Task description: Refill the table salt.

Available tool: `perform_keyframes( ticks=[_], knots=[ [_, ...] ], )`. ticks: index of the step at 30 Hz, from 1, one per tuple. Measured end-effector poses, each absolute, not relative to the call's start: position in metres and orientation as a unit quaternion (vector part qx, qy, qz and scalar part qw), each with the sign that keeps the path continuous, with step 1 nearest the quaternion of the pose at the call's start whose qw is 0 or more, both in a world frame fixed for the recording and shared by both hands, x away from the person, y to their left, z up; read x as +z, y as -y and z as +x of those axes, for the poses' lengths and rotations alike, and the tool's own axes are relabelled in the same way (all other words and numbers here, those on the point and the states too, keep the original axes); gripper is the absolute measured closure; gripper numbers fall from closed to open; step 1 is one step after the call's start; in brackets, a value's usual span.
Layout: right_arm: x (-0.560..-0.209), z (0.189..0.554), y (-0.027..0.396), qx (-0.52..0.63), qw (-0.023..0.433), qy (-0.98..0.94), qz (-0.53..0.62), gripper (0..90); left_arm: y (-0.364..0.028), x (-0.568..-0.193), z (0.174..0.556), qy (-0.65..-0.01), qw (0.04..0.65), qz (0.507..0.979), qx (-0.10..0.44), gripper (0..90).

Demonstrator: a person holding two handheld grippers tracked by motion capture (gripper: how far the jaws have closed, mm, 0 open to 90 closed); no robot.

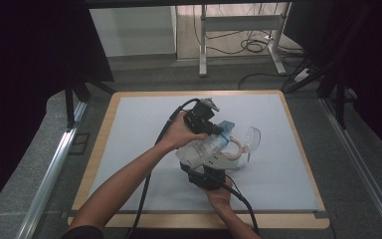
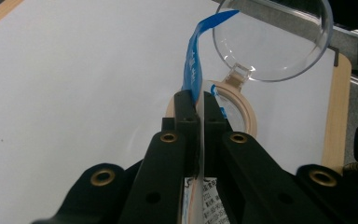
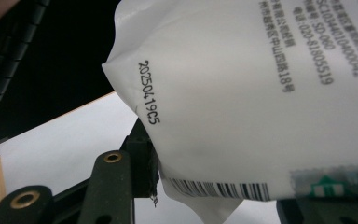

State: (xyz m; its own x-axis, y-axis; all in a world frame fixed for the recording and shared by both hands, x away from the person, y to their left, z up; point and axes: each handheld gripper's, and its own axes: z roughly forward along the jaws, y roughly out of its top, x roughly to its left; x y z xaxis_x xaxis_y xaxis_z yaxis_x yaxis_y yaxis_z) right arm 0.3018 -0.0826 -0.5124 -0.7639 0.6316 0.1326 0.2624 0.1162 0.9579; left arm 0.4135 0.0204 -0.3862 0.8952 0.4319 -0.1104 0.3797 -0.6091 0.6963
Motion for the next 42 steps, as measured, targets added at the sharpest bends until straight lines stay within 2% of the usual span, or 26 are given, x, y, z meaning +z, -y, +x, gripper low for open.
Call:
perform_keyframes(
  ticks=[21,42],
  knots=[
    [-0.503,0.299,0.086,0.604,0.131,-0.72,0.314,54.5,-0.014,-0.39,0.422,-0.224,0.378,0.898,0.025,89.6],
    [-0.501,0.3,0.084,0.603,0.129,-0.711,0.336,54.5,-0.009,-0.39,0.425,-0.218,0.368,0.903,0.026,89.6]
  ],
)
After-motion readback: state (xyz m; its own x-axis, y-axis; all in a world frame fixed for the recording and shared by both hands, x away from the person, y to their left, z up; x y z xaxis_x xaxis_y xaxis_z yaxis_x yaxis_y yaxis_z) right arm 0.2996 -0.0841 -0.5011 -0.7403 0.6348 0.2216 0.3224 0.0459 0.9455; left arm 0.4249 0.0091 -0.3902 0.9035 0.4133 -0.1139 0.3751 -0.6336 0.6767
